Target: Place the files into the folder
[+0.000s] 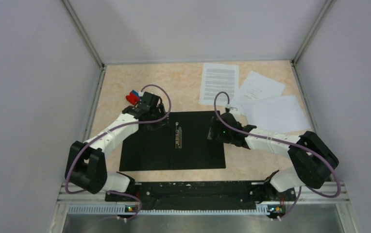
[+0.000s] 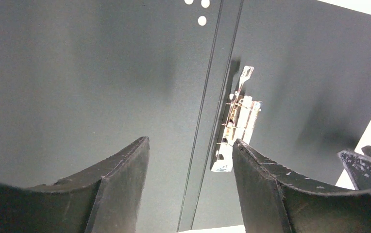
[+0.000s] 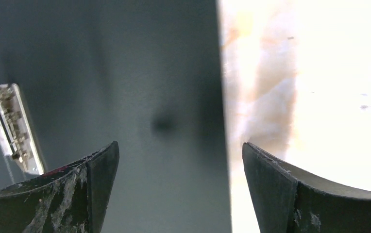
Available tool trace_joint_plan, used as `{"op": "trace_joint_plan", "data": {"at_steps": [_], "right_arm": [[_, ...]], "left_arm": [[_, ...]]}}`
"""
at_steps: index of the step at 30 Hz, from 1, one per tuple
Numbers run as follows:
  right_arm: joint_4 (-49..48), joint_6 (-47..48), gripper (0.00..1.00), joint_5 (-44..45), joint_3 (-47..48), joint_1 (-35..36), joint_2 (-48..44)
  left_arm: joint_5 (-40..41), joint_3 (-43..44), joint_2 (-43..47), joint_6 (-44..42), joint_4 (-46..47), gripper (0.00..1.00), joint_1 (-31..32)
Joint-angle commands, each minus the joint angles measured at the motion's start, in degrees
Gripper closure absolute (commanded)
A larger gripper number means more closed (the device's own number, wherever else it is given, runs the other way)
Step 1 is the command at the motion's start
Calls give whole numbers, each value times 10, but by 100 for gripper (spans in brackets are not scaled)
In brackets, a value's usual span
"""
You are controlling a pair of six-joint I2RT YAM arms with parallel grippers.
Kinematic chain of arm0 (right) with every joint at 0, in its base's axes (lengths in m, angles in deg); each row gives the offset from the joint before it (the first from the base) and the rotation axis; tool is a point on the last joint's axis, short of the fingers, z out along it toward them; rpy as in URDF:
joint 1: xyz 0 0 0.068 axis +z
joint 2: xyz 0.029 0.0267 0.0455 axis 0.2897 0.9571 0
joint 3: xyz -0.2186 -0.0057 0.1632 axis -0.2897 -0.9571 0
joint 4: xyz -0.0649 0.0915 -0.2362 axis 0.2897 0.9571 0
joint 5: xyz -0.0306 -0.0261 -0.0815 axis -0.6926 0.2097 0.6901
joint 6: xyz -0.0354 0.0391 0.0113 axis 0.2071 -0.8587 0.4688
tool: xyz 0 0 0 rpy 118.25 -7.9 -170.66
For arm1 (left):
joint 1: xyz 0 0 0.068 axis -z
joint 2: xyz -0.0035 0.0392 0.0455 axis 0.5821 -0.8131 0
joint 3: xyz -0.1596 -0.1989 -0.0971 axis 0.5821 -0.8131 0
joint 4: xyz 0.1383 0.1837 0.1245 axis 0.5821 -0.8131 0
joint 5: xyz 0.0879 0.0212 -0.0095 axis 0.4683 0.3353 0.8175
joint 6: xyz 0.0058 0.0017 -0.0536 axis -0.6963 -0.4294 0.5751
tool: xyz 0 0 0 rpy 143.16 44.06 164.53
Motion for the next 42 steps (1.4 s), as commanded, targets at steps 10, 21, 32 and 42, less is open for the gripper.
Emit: {"op": "trace_joint_plan", "data": {"at_steps": [10,21,32,42], "right_arm": [[191,-126,8,103,-37,-195,-249],[207,-290,18,100,-117,-253,-327],[117,-308,26,67,-168,-354,-306],[42,-327,31,43,-179,-364,-226]], "left_arm": [[-43,45,31,-9,10,32,-1],[-89,36,64,-13,16,32,-1],[-90,30,78,-29,17,33,-1],[-89,29,80,-30,20,33,-2]]}}
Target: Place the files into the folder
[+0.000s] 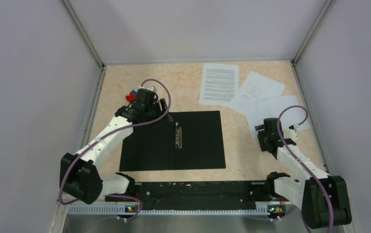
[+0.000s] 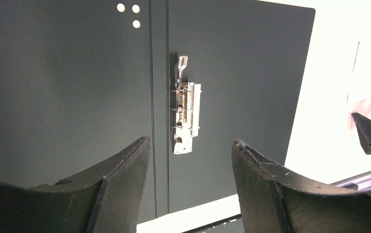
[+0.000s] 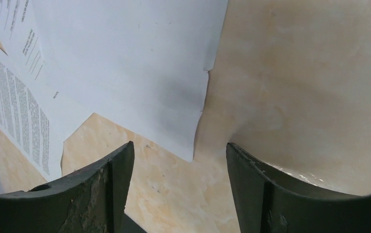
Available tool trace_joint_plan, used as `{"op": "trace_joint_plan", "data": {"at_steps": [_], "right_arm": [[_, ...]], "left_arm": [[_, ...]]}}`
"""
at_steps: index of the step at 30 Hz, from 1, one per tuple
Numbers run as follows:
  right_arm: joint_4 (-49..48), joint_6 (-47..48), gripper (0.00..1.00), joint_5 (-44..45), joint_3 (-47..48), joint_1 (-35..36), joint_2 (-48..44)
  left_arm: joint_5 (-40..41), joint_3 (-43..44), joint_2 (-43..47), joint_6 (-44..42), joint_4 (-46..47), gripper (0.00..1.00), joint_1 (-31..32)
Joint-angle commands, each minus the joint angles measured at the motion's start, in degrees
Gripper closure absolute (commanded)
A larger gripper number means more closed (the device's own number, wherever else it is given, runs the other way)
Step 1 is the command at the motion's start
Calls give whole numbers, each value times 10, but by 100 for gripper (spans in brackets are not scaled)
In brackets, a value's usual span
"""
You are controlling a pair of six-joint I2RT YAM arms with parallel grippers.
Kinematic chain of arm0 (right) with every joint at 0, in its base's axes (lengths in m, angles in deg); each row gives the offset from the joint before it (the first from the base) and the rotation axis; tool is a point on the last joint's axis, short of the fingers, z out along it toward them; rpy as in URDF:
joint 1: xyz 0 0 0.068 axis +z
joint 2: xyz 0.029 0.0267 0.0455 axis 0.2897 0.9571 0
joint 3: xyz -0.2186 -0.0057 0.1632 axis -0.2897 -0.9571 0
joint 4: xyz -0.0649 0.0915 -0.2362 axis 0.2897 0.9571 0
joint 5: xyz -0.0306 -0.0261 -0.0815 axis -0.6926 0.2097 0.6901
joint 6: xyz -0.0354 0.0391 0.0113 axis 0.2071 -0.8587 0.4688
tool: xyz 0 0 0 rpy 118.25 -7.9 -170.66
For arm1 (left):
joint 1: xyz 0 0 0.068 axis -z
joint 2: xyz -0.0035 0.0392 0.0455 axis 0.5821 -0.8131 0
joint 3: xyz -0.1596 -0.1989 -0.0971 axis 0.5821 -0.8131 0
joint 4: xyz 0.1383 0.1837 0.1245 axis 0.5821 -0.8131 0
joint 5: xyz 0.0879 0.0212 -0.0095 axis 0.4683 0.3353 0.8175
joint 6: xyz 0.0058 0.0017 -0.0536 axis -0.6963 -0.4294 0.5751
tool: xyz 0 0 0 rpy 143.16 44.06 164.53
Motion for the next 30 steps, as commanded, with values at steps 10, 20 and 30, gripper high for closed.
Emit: {"op": "trace_joint_plan", "data": {"at_steps": [10,20,30], "right_arm": [[-45,-3,49,13,-10,-6,55],[-39,46,70,38,0,-6,78],[18,111,100,53,63,-6,63]], "left_arm": [[-1,2,20,-10,19,34,-2],[-2,2,18,-10,21,34,-2],[-33,69,-37,23,65,34,2]]}}
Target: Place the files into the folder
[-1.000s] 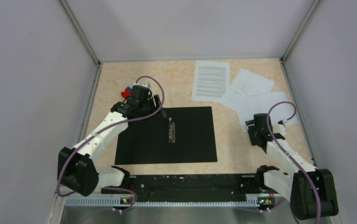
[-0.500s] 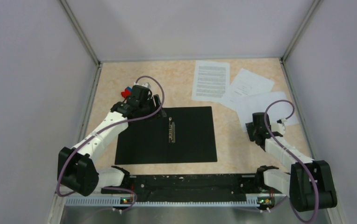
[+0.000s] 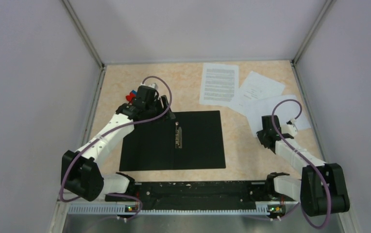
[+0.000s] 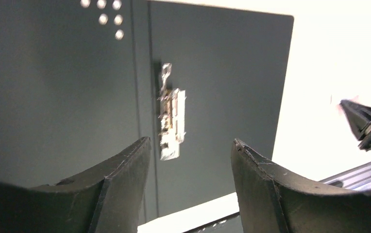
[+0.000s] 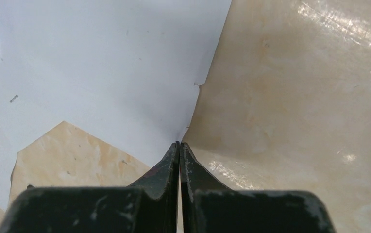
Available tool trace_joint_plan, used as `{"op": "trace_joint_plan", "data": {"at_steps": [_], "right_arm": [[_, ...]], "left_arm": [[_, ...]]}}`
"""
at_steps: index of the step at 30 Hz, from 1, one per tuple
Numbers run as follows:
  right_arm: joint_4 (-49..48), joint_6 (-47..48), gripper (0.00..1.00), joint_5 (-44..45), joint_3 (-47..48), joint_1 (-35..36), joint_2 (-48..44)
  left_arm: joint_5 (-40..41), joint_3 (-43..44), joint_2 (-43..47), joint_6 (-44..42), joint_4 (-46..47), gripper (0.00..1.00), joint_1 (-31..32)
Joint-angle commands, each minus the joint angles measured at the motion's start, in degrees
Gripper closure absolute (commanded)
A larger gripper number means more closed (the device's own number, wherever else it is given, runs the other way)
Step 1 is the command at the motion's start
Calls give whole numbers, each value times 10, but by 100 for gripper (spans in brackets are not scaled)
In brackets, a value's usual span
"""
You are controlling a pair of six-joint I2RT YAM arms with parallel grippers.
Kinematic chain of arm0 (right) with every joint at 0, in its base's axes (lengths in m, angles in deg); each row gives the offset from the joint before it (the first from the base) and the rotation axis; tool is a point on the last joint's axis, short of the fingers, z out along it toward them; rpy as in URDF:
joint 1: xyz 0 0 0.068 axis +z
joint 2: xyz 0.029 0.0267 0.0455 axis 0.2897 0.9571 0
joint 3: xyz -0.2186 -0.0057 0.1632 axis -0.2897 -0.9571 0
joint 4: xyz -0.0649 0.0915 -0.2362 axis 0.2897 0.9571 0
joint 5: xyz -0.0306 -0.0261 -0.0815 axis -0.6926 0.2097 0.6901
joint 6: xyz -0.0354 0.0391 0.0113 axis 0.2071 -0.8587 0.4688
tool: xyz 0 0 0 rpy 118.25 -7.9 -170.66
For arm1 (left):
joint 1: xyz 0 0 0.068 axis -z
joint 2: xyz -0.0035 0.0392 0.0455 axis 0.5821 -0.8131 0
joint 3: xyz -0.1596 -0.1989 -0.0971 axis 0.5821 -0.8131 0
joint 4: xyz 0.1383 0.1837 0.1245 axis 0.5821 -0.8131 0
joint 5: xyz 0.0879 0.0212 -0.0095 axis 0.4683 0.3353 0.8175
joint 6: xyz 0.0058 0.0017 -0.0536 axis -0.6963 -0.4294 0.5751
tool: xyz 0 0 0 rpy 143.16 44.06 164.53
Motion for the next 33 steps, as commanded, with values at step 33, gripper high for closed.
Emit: {"op": "trace_joint_plan", "data": {"at_steps": [33], "right_arm": [[143,59,93,-104,112,282,-40]], "left_arm": [[-51,205,-253,18,61,31,50]]}}
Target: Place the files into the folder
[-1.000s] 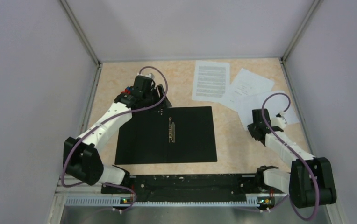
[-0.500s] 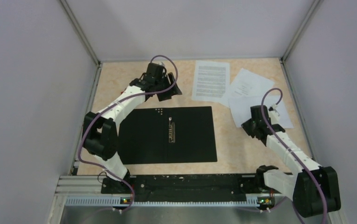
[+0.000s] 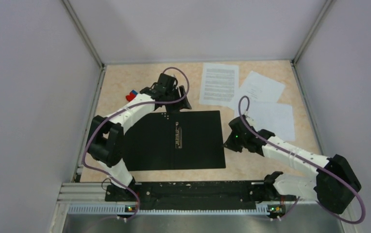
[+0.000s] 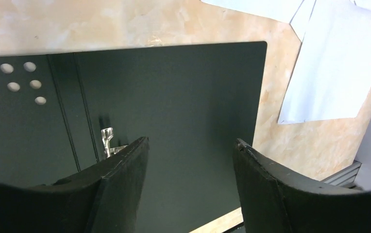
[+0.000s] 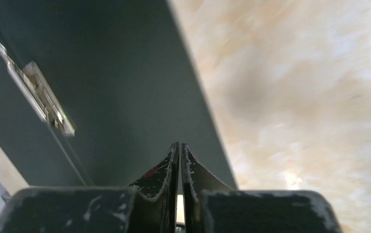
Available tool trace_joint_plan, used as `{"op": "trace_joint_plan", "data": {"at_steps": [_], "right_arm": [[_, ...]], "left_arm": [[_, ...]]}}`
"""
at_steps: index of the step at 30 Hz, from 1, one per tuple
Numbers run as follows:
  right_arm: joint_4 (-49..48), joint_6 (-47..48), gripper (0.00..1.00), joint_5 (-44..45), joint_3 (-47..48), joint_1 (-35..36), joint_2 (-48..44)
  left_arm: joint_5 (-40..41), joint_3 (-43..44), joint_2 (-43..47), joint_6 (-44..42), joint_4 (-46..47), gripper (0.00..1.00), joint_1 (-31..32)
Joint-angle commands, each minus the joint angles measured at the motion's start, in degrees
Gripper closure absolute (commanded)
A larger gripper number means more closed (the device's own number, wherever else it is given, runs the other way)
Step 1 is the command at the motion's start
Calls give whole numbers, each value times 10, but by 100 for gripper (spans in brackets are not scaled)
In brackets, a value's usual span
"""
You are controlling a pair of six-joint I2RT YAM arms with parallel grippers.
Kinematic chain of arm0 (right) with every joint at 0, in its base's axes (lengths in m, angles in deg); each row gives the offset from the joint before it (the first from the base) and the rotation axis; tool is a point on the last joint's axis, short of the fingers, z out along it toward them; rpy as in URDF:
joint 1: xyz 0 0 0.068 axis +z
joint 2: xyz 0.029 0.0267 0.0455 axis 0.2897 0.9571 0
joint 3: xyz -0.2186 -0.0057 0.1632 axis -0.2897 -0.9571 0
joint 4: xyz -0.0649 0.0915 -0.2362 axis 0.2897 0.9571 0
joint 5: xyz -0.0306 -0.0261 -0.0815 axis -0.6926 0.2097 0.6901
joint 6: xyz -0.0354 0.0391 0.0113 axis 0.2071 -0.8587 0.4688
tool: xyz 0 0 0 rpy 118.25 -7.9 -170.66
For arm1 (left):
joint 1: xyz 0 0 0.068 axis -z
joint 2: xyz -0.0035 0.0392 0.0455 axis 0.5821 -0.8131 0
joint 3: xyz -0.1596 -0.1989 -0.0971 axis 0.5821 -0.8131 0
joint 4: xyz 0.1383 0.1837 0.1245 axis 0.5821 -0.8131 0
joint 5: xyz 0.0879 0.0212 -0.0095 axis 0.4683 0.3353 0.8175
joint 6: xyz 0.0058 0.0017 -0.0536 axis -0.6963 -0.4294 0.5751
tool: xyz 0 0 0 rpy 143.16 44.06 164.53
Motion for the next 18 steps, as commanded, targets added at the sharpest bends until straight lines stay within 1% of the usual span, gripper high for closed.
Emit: {"op": "trace_joint_plan", "data": {"at_steps": [1,3,4,5,6,7,9,10,12,14,15,17,18], "right_arm": [[25,2,80,33,-11,-112,-69],[39,28,53,55,-6,-203,-103],[45,40,42,70,-3,-243,-118],[49,52,33,90,-1,-282,-128],[52,58,26,105,0,-319,-133],[48,66,22,112,-1,-359,-135],[19,86,15,102,-4,-447,-126],[-18,99,14,81,-8,-482,-116],[-115,121,11,43,-13,-529,-84],[-180,140,9,42,-4,-548,-40],[-193,145,7,54,5,-551,-14],[-165,116,6,76,27,-557,33],[-140,98,6,80,33,-560,37]], "left_arm": [[-10,51,-24,-21,15,30,16],[-1,93,-68,-23,26,27,12],[-3,117,-91,-27,28,26,9],[-4,144,-111,-30,35,25,5],[-2,168,-131,-30,41,24,1],[-6,192,-150,-28,44,23,-3],[-23,234,-186,-25,56,22,-12],[-26,252,-203,-25,63,21,-14],[-28,287,-237,-24,75,20,-19],[-41,316,-271,-16,95,19,-25],[-49,337,-287,-12,102,19,-28],[-53,372,-317,-10,106,18,-32],[-54,389,-331,-10,110,18,-33]]}}
